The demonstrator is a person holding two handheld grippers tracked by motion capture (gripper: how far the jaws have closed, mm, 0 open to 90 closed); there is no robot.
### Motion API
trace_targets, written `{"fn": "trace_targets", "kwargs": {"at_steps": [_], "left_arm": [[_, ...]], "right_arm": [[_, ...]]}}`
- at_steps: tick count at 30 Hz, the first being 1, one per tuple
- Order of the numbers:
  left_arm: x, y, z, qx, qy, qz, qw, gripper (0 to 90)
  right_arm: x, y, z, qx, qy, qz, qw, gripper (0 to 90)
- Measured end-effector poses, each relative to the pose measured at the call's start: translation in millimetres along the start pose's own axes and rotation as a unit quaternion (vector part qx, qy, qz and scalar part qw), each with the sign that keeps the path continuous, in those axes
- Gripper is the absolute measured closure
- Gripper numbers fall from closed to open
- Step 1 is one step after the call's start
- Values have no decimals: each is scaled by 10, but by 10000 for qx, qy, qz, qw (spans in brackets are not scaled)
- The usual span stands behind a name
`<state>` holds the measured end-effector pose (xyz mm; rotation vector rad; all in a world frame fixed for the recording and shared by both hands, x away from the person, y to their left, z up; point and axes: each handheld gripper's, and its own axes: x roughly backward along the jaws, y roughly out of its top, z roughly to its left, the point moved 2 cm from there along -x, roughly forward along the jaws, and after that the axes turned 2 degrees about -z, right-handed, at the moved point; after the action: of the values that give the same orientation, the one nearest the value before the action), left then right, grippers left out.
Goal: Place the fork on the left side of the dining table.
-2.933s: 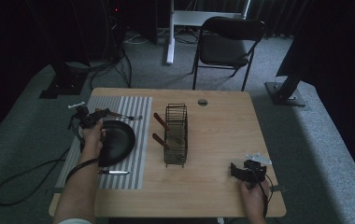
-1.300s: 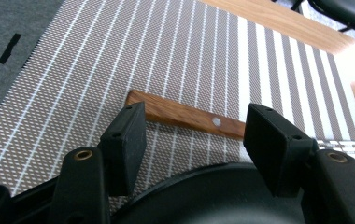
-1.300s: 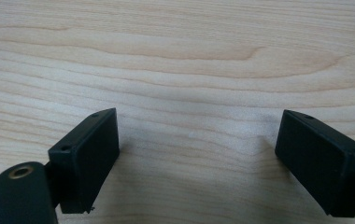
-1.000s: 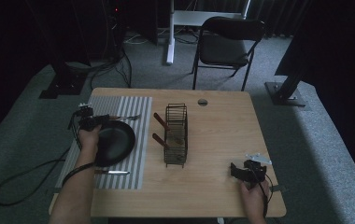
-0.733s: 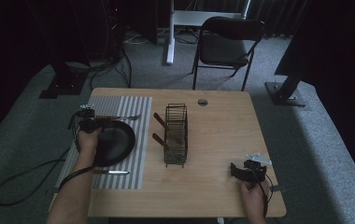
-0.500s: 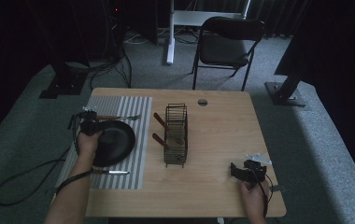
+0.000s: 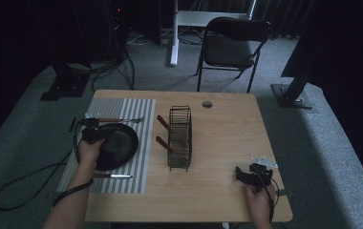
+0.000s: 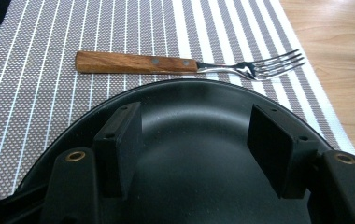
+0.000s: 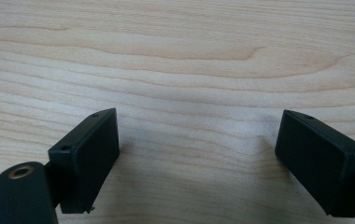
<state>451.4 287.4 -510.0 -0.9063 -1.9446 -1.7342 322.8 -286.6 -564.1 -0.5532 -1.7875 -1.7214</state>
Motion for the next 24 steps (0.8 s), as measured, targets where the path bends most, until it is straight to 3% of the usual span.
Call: {"fn": "trace_targets", "kwargs": {"at_steps": [12, 24], "left_arm": [[161, -137, -102, -328, -107, -31, 9994, 362], [305, -358, -174, -411, -273, -90, 9987, 361]], "right_arm": [[0, 0, 0, -1, 1, 1, 10000, 133], [0, 0, 0, -1, 1, 1, 10000, 133]]}}
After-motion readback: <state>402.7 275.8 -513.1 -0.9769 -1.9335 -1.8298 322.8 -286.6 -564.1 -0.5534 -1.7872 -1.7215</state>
